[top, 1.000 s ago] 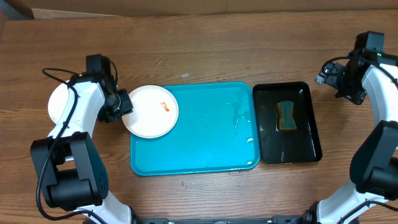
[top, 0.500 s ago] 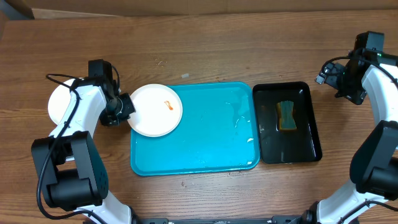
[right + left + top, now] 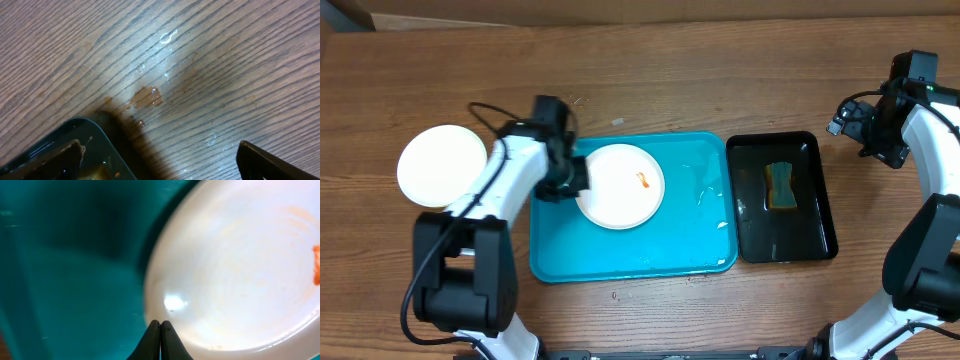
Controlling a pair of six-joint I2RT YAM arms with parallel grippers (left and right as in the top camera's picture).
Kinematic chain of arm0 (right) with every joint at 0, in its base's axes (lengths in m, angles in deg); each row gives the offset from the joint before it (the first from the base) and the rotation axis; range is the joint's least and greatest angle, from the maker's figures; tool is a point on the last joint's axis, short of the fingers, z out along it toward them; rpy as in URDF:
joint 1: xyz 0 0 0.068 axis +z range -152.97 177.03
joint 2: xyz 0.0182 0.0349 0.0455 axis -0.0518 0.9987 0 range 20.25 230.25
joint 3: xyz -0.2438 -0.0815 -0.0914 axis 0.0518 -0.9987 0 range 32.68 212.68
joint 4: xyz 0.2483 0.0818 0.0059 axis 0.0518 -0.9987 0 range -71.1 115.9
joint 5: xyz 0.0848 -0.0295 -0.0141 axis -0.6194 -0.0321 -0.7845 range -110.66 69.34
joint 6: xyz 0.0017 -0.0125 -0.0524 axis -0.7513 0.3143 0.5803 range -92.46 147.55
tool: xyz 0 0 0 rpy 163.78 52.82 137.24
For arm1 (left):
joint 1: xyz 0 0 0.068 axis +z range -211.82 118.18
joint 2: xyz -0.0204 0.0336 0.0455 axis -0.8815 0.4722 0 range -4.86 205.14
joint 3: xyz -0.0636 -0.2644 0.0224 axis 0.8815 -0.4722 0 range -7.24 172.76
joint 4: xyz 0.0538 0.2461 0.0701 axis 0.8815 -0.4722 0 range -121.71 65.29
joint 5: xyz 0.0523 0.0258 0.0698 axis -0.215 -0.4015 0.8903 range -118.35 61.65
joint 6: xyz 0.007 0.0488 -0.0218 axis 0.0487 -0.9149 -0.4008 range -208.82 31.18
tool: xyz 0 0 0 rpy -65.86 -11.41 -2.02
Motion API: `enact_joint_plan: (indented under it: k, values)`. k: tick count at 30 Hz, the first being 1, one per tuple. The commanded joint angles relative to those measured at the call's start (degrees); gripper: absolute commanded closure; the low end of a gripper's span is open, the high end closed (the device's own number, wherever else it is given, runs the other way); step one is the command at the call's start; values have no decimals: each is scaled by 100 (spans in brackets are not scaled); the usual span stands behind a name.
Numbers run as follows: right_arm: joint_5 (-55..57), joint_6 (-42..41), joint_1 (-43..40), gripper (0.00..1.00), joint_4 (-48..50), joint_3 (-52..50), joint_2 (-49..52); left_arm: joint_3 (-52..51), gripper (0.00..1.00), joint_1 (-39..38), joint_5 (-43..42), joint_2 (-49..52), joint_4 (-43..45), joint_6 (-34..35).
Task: Clean dirty plates on tray and stack at the side
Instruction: 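Move the left gripper to the last white plate and grip its rim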
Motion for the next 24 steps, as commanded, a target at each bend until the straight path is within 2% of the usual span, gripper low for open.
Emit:
enact_joint_plan:
  k: [1, 5, 11, 13, 15, 19, 24]
  values:
    - [-26, -28, -15, 0, 33, 87, -74, -76, 96, -608, -46, -162, 90, 149]
    - [-28, -28, -15, 0, 31, 87, -74, -70, 94, -1106, 127, -164, 254, 168]
    - [-28, -28, -15, 0, 31, 87, -74, 262, 69, -981, 1097, -164, 61, 164]
    - [-28, -28, -15, 0, 31, 87, -74, 343, 51, -804, 1180, -164, 72, 87]
    - [-28, -28, -15, 0, 31, 87, -74, 352, 43, -610, 1178, -164, 129, -105]
    - [-26, -28, -15, 0, 31, 87, -74, 328, 46, -262, 1115, -136, 105, -306]
    - [-28, -28, -15, 0, 31, 87, -74, 136, 48, -192, 1091, -9, 240, -304]
